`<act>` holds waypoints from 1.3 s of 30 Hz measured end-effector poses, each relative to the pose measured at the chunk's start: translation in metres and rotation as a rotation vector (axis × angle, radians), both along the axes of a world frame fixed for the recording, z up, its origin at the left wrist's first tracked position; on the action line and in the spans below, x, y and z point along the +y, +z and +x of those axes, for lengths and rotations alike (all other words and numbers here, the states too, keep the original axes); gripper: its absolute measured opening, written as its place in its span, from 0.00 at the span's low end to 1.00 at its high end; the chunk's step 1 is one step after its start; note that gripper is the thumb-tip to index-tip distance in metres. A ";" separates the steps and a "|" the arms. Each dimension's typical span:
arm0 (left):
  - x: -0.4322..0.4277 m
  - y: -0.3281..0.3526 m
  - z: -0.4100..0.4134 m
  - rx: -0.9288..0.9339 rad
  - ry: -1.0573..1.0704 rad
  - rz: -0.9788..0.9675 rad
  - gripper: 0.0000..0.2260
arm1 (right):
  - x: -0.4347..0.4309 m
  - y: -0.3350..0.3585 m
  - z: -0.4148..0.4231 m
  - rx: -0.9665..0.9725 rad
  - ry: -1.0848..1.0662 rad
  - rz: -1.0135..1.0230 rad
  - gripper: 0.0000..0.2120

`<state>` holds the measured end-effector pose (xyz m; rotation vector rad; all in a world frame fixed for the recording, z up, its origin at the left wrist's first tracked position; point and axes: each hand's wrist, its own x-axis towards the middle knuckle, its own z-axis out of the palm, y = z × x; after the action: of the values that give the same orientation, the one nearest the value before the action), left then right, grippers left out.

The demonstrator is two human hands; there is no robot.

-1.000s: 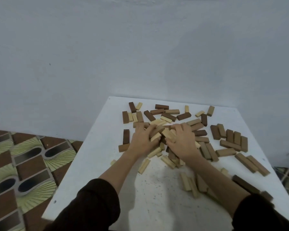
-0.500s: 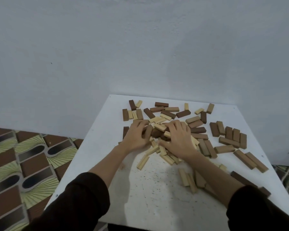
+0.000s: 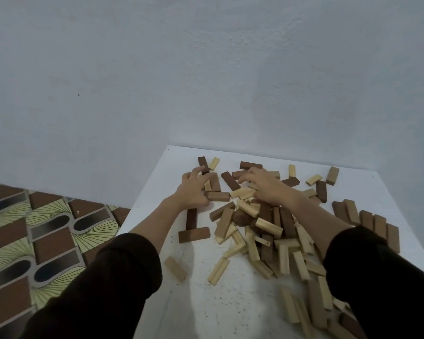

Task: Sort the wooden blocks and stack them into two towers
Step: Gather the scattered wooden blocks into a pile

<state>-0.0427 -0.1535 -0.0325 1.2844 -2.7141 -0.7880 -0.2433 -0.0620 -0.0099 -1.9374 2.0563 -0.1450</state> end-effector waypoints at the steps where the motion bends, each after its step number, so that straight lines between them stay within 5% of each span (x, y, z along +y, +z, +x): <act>1: -0.003 0.000 -0.004 -0.029 -0.016 0.006 0.40 | -0.005 -0.002 0.001 0.007 0.031 0.036 0.27; 10: -0.019 -0.011 -0.013 -0.173 -0.156 -0.145 0.28 | -0.026 -0.005 0.007 0.185 0.193 0.170 0.25; 25: -0.013 -0.005 -0.006 -0.112 -0.248 -0.154 0.24 | -0.028 -0.012 0.008 0.074 0.152 0.094 0.20; 32: -0.008 -0.006 -0.010 -0.257 -0.315 -0.141 0.24 | -0.018 0.002 0.007 -0.026 0.139 0.090 0.17; 39: -0.005 -0.004 -0.008 -0.156 -0.292 -0.135 0.22 | -0.009 0.007 0.009 -0.067 0.121 0.066 0.18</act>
<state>-0.0504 -0.1581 -0.0366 0.9751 -3.0641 -0.5276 -0.2346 -0.0707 -0.0029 -1.9826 1.8730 -0.1123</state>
